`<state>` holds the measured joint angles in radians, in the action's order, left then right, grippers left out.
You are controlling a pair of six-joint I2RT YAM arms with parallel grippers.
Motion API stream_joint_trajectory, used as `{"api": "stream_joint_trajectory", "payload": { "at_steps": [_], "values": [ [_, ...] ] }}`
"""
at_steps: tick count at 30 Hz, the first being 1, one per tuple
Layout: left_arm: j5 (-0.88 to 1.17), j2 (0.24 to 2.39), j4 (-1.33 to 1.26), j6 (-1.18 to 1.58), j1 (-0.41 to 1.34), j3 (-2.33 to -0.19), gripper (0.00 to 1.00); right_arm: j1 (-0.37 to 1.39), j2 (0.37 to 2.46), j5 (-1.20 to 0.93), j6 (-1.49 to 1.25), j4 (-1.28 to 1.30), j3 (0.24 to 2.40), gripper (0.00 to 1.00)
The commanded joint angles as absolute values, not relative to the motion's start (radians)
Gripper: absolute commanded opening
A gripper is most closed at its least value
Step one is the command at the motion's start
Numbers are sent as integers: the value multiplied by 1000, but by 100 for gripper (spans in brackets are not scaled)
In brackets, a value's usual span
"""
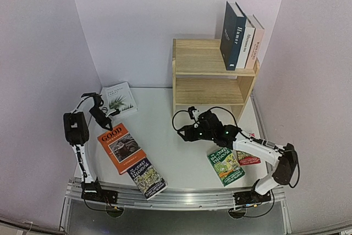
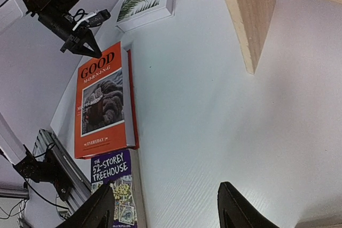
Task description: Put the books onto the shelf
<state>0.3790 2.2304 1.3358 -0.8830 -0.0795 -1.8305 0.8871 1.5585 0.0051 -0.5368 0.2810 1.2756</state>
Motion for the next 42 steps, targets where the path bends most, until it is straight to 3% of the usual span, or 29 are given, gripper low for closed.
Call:
{"api": "stream_joint_trajectory", "payload": {
  "at_steps": [1, 6, 14, 17, 22, 26, 37, 42],
  "values": [
    [419, 2121, 1523, -860, -75, -1810, 0, 913, 1623, -22, -530, 235, 1355, 64],
    [460, 2035, 1498, -681, -75, -1779, 0, 979, 1733, 11, -458, 233, 1464, 64],
    [480, 1943, 1506, -276, -76, -1772, 0, 1235, 2006, 382, -87, 231, 1759, 67],
    [509, 1901, 1509, -210, -76, -1725, 0, 1337, 2152, 510, 154, 219, 1895, 73],
    [571, 1858, 1502, -137, -76, -1655, 0, 1431, 2435, 743, 461, 124, 2134, 92],
    [593, 1834, 1491, -110, -74, -1637, 0, 1438, 2598, 910, 606, 14, 2285, 98],
    [653, 1796, 1476, -88, -76, -1566, 0, 1433, 2845, 1132, 1200, -521, 2399, 98],
    [660, 1790, 1471, -82, -76, -1563, 0, 1428, 2808, 1123, 1225, -601, 2321, 98]
  ]
}}
